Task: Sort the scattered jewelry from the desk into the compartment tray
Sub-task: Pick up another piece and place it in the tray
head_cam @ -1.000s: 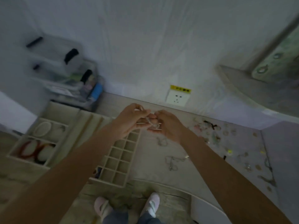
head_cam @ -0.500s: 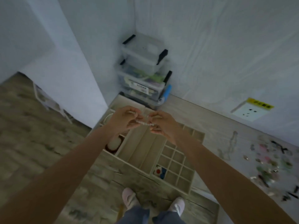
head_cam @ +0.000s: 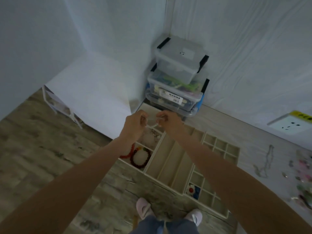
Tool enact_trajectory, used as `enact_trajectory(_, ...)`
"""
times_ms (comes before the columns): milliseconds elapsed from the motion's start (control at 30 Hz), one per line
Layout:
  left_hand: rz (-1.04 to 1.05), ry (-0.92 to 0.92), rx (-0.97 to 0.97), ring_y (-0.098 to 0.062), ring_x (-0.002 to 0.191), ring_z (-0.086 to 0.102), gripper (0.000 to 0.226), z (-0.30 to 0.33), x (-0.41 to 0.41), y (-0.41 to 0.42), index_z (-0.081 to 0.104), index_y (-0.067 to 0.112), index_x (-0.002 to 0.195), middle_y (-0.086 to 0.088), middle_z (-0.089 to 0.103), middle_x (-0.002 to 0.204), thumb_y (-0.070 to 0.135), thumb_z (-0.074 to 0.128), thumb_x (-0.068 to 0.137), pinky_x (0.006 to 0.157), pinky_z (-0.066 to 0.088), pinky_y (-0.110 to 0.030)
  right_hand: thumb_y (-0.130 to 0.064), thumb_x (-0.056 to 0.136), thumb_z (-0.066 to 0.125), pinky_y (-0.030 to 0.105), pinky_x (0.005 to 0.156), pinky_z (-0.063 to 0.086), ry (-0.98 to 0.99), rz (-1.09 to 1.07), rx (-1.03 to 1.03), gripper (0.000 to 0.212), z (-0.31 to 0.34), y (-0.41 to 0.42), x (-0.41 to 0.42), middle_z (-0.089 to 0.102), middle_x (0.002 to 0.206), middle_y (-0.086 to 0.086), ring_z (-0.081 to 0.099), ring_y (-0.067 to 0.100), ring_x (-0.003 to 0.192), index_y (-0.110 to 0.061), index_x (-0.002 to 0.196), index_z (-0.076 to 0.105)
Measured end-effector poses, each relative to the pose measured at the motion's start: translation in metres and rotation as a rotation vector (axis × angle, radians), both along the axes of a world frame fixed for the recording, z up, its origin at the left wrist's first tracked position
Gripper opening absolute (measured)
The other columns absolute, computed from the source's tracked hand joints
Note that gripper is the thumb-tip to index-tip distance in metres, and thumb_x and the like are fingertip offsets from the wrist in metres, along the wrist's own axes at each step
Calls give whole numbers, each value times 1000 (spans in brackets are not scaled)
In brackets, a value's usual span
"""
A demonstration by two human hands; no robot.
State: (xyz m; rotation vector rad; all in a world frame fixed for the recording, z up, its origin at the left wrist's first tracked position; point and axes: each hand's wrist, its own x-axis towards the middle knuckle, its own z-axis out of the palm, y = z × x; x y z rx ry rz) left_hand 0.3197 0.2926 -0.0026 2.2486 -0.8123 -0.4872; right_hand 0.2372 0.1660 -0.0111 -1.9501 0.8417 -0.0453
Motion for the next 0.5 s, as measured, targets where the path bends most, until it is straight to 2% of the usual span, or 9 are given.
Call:
enact_trajectory(33,-13,-8,1,-20,86,61,21,-3,3,-3,62,5,107,-13,68,100,0,50,90,69,37,-12,-4,89,55,30,87,48,12,5,-61,22,1,1,5,63,85,0,59,22,89,-5,109,64)
enact_trajectory(100,-39,-8,4,-23,93,60,25,-8,7,-10,61,4,113,-15,65,106,1,44,94,73,38,-16,-4,90,52,29,91,45,25,27,-175,26,1,3,14,65,111,10,59,26,105,-4,114,63)
enact_trajectory(167,-80,-9,30,-27,103,58,29,-11,11,-16,57,3,121,-16,62,114,6,37,99,75,35,-15,-2,90,50,33,93,45,47,69,-244,29,0,3,19,62,120,15,58,30,111,-3,118,61)
enact_trajectory(267,-199,-45,114,-29,118,50,37,-20,14,-19,44,2,134,-18,52,131,4,34,99,86,30,-12,0,89,46,34,89,44,131,152,-362,34,-5,2,20,63,117,20,58,35,109,-2,120,60)
enact_trajectory(367,-280,-109,193,-32,121,47,42,-31,16,-10,43,-1,135,-21,48,133,-2,39,93,97,33,-25,2,87,44,34,84,44,189,218,-464,33,-8,1,18,64,112,22,59,35,105,0,115,61)
enact_trajectory(433,-343,-245,267,-32,125,43,42,-35,15,-4,48,3,132,-17,46,136,-1,43,90,100,36,-34,4,85,43,34,79,44,250,259,-505,28,-12,-1,16,61,108,24,59,36,102,2,107,62)
enact_trajectory(500,-396,-383,345,-28,130,36,43,-34,13,-1,47,10,134,-10,42,141,7,44,91,100,32,-36,5,85,43,36,81,47,299,301,-520,28,-16,-2,16,60,109,23,59,35,103,1,105,61)
